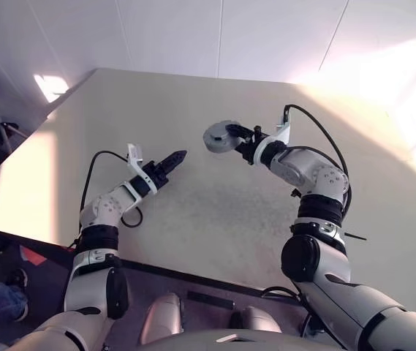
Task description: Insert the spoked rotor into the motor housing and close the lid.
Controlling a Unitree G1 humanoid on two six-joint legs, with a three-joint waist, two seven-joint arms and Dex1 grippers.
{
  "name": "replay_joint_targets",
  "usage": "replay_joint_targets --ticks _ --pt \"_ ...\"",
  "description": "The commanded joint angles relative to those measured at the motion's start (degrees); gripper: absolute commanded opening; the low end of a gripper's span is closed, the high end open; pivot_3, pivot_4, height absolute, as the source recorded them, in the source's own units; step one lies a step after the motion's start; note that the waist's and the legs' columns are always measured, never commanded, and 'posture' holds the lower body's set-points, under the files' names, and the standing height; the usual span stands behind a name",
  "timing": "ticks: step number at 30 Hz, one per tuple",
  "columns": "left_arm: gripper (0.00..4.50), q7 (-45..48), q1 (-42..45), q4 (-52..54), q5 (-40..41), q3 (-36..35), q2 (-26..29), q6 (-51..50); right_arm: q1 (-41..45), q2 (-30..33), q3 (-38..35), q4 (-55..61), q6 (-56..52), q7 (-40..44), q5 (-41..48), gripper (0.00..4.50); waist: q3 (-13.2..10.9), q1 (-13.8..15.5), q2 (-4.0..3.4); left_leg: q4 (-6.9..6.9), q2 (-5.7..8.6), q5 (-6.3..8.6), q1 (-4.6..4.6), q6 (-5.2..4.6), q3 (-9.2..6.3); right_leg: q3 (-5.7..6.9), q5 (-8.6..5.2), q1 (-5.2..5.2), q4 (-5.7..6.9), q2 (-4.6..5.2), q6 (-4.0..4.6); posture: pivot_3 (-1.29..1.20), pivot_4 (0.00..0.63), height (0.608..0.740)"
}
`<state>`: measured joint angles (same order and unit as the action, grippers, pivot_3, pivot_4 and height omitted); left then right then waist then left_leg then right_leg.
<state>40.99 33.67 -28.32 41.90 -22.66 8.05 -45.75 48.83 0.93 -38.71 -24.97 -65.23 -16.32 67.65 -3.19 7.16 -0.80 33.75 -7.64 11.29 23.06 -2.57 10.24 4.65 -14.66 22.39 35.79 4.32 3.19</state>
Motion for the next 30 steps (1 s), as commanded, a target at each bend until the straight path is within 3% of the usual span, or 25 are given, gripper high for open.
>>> replay_joint_targets --ticks 1,11,30 --pt "4.48 0.60 0.75 1.72 4.16 -1.24 -0.21 -3.01 2.66 0.37 1.12 1.85 -1.29 1.89 3.54 2.08 0.00 -0.02 0.00 0.03 -0.01 0.00 0.00 -0.01 0.00 0.00 0.00 0.00 0.02 0.00 0.00 0.00 0.000 0.740" --pt "4.48 -1.76 5.17 -7.29 12.46 -7.49 -2.64 -10.05 1.91 0.12 2.86 5.42 -5.18 1.85 8.48 2.08 0.00 0.05 0.01 0.19 -0.03 0.14 0.03 0.13 -0.01 0.00 0.02 -0.02 0.08 0.00 -0.03 0.00 0.000 0.740" --pt "4.48 -2.21 12.69 -15.08 12.36 -7.94 -6.62 -8.67 -2.06 -0.39 8.55 8.18 -5.35 3.43 9.45 2.08 -0.01 0.19 0.01 0.40 -0.06 0.18 0.01 0.10 -0.04 0.00 0.10 -0.15 0.08 0.00 -0.17 0.00 0.000 0.740"
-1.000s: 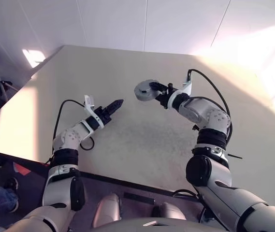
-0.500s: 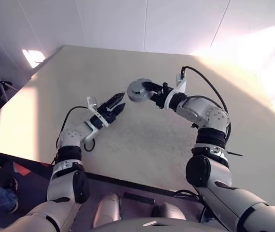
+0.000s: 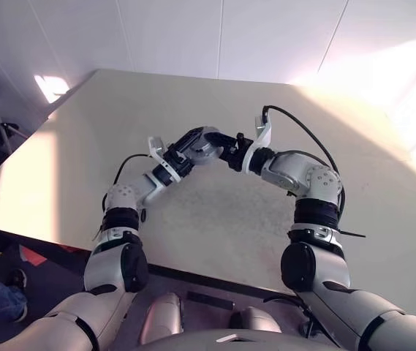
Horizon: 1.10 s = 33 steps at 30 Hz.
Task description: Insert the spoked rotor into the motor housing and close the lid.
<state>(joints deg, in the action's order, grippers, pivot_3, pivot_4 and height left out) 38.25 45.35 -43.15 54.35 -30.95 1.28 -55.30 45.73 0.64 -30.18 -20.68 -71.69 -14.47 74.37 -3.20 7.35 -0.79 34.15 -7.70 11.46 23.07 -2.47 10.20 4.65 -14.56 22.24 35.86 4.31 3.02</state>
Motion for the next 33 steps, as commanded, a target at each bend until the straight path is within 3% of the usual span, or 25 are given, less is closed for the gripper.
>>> replay_joint_targets --ticks 1,7,15,22,27,30,33 --pt "4.11 0.61 0.94 -0.46 -0.23 0.39 0.25 1.07 0.95 -0.01 0.03 3.81 1.33 1.51 2.58 2.08 0.00 0.00 0.00 0.00 0.00 0.00 0.00 0.00 0.00 0.00 0.00 0.00 0.00 0.00 0.00 0.00 0.000 0.740" --pt "2.44 0.91 0.60 -1.35 -0.65 0.12 0.79 1.88 0.49 0.79 0.01 2.75 2.44 1.66 1.57 2.08 -0.01 0.09 0.02 0.00 0.00 0.00 0.00 0.00 -0.01 0.00 0.00 0.00 0.01 0.00 -0.01 0.00 0.000 0.740" --pt "2.41 0.57 -0.03 -1.64 -1.66 0.67 1.30 2.60 0.27 1.95 2.15 2.65 5.62 4.51 -2.76 2.08 -0.01 0.08 0.02 0.02 0.00 0.00 0.00 0.00 -0.01 0.00 0.01 0.00 0.01 0.00 -0.01 0.00 0.000 0.740" --pt "2.41 0.92 -0.37 -1.51 -2.40 1.32 1.70 3.06 -0.48 3.02 5.53 5.58 14.82 7.39 -12.19 4.42 -0.01 0.12 0.03 0.02 0.00 0.00 0.01 0.00 -0.02 0.00 0.02 -0.02 -0.01 0.00 -0.03 0.00 0.000 0.740" --pt "2.41 0.66 -0.55 -1.28 -3.47 1.26 1.88 4.53 -0.57 2.71 5.04 4.71 18.75 8.28 -15.00 4.42 -0.02 0.08 0.03 0.03 0.01 0.00 0.00 0.00 -0.02 0.00 0.03 -0.02 0.00 0.00 -0.04 0.00 0.000 0.740" --pt "2.41 -1.62 -0.74 -1.22 -5.61 -0.03 3.57 11.16 -0.97 2.98 5.30 5.00 18.97 8.81 -16.10 4.42 -0.02 -0.12 0.03 0.03 0.00 0.00 -0.01 0.00 -0.02 0.00 0.03 -0.02 0.01 0.00 -0.04 0.00 0.000 0.740" --pt "2.41 -8.13 0.51 -4.39 -4.91 -5.76 8.12 18.45 -1.47 3.11 5.06 4.83 18.70 9.33 -16.49 4.42 -0.02 -0.55 0.03 0.03 -0.03 0.00 -0.04 -0.01 -0.03 0.00 0.03 -0.01 0.02 -0.02 -0.03 0.00 0.000 0.740"
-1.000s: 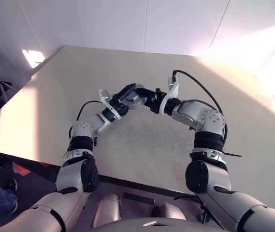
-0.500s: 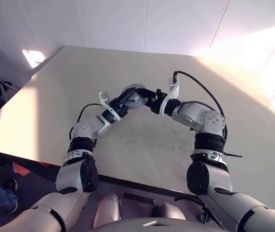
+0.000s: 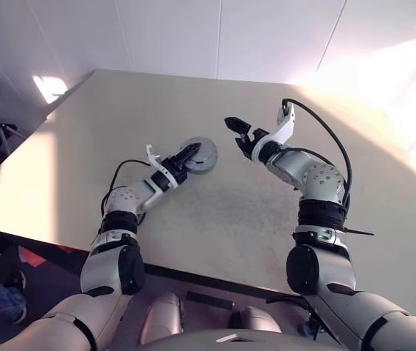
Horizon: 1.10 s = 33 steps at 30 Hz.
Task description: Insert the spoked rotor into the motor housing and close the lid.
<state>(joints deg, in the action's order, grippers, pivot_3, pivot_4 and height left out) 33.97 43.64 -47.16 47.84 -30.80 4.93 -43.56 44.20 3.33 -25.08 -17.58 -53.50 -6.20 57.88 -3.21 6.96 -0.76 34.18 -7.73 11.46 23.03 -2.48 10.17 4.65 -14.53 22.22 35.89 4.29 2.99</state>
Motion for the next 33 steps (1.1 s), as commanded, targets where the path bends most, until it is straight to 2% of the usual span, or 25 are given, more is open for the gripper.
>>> replay_joint_targets --ticks 1,6,13,16,20,28,33 --pt "2.41 -5.45 2.10 -0.93 1.12 -6.80 6.09 8.81 -0.08 0.44 -0.32 1.57 0.53 1.03 -0.05 4.42 0.00 -0.31 0.00 0.00 -0.03 0.00 0.00 0.00 0.00 0.00 0.00 0.01 0.00 -0.03 0.01 0.00 0.000 0.740" --pt "2.41 -10.72 1.40 -3.23 -1.09 -9.04 10.32 16.14 0.01 0.61 -0.89 0.74 0.68 1.32 -0.50 4.42 0.00 0.28 0.01 0.01 -0.03 0.02 0.08 -0.03 -0.03 0.01 0.01 0.04 -0.03 -0.06 0.00 0.00 0.000 0.740" --pt "2.41 -14.02 1.37 -5.83 -3.89 -9.16 11.28 21.50 0.69 0.34 -0.47 -0.70 0.57 1.98 -1.63 4.42 -0.07 1.61 0.13 0.11 -0.01 0.05 0.08 -0.06 -0.02 0.02 0.11 -0.10 -0.07 -0.02 -0.15 0.00 0.000 0.740" --pt "3.08 -15.43 1.60 -7.77 -5.80 -8.87 12.38 23.94 0.84 0.37 -0.50 -1.23 0.60 2.06 -1.96 4.44 -0.08 1.50 0.18 0.12 -0.02 0.00 0.05 0.03 -0.03 0.02 0.14 -0.10 -0.07 -0.02 -0.11 0.00 0.000 0.740" --pt "4.35 -16.42 2.53 -10.17 -6.99 -9.07 14.39 25.83 1.09 0.45 -0.74 -2.24 0.48 2.08 -2.40 4.44 -0.08 0.98 0.19 0.10 -0.04 -0.07 -0.17 0.14 -0.03 0.00 0.16 -0.18 0.01 -0.03 -0.09 0.00 0.000 0.740" --pt "4.35 -14.86 5.22 -13.65 -9.97 -8.13 20.96 30.31 1.89 0.57 0.04 -4.52 -0.62 3.44 -3.28 4.44 -0.09 0.14 0.20 0.05 -0.03 -0.11 -0.19 0.22 -0.04 -0.01 0.17 -0.18 0.00 -0.04 -0.08 0.00 0.000 0.740" --pt "4.35 -10.33 5.88 -11.60 -14.08 -3.70 21.37 33.78 0.02 1.33 6.34 0.56 4.99 9.21 -10.13 4.44 -0.09 0.37 0.20 0.04 -0.02 -0.10 -0.20 0.22 -0.04 0.00 0.17 -0.20 -0.01 -0.03 -0.08 0.00 0.000 0.740"
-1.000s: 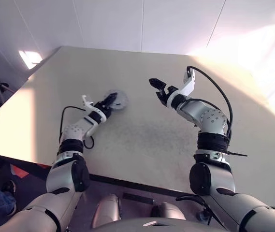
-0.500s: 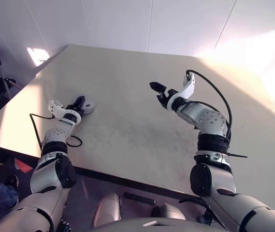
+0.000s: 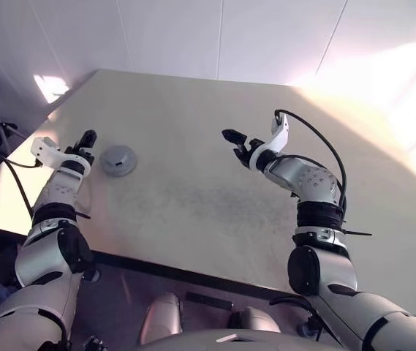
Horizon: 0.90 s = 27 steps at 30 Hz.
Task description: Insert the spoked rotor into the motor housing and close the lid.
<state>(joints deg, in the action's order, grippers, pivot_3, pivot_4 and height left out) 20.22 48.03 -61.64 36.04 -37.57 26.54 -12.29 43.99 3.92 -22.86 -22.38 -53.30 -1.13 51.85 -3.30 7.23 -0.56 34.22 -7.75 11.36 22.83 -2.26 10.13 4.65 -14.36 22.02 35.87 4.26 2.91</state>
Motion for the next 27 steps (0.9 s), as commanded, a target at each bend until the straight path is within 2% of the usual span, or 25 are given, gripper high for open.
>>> replay_joint_targets --ticks 1,5,9,14,18,24,27 --pt "4.35 5.52 1.37 4.16 -3.10 4.37 -0.93 3.82 -0.52 1.37 6.40 6.93 7.73 5.72 -7.13 4.44 0.00 0.17 0.00 0.00 0.00 0.00 0.01 0.00 0.00 0.00 0.01 0.00 0.00 0.01 -0.01 0.00 0.000 0.740" --pt "4.35 13.41 -0.17 11.04 -4.86 9.55 -4.31 5.42 -2.98 5.82 13.51 9.76 16.68 11.72 -17.45 4.44 -0.02 0.59 0.13 0.04 0.01 0.00 0.03 0.01 0.00 0.00 0.09 -0.07 -0.06 0.02 -0.14 0.00 0.000 0.740" --pt "4.35 21.74 -4.49 24.02 -7.07 19.83 -6.89 -0.91 -5.67 15.15 18.97 10.45 23.98 23.33 -25.14 4.44 -0.06 0.53 0.20 0.07 0.07 0.00 0.03 0.01 0.01 -0.02 0.12 -0.14 -0.10 0.08 -0.17 0.00 0.000 0.740" --pt "4.35 24.84 -8.76 33.37 -12.90 31.12 -8.17 -3.49 -6.57 24.22 21.96 6.13 29.26 31.53 -32.47 4.44 -0.07 0.03 0.21 0.08 0.05 0.01 -0.04 -0.06 0.01 -0.03 0.14 -0.15 -0.03 0.06 -0.11 0.00 0.000 0.740" --pt "4.35 25.33 -11.24 33.40 -22.13 40.53 -8.73 1.69 -7.82 28.60 24.18 1.89 34.29 35.18 -38.59 4.44 -0.06 -0.22 0.20 0.14 0.03 0.02 -0.09 -0.18 0.01 -0.03 0.16 -0.19 -0.03 0.05 -0.03 0.00 0.000 0.740" --pt "4.35 23.87 -10.79 31.74 -24.36 41.49 -11.50 5.20 -7.97 29.69 25.38 -4.72 39.33 35.05 -45.21 4.44 -0.07 -0.27 0.19 0.42 -0.02 -0.08 0.01 -0.75 0.02 -0.02 0.05 -0.17 0.07 0.03 0.28 0.00 0.000 0.740" --pt "4.35 23.41 -10.61 31.62 -24.52 40.91 -11.80 5.76 -7.52 28.69 24.81 -5.11 40.07 35.07 -45.70 4.44 -0.07 -0.26 0.18 0.72 -0.05 -0.01 0.07 -0.90 0.02 -0.03 0.05 -0.18 0.18 0.04 0.31 0.00 0.000 0.740"
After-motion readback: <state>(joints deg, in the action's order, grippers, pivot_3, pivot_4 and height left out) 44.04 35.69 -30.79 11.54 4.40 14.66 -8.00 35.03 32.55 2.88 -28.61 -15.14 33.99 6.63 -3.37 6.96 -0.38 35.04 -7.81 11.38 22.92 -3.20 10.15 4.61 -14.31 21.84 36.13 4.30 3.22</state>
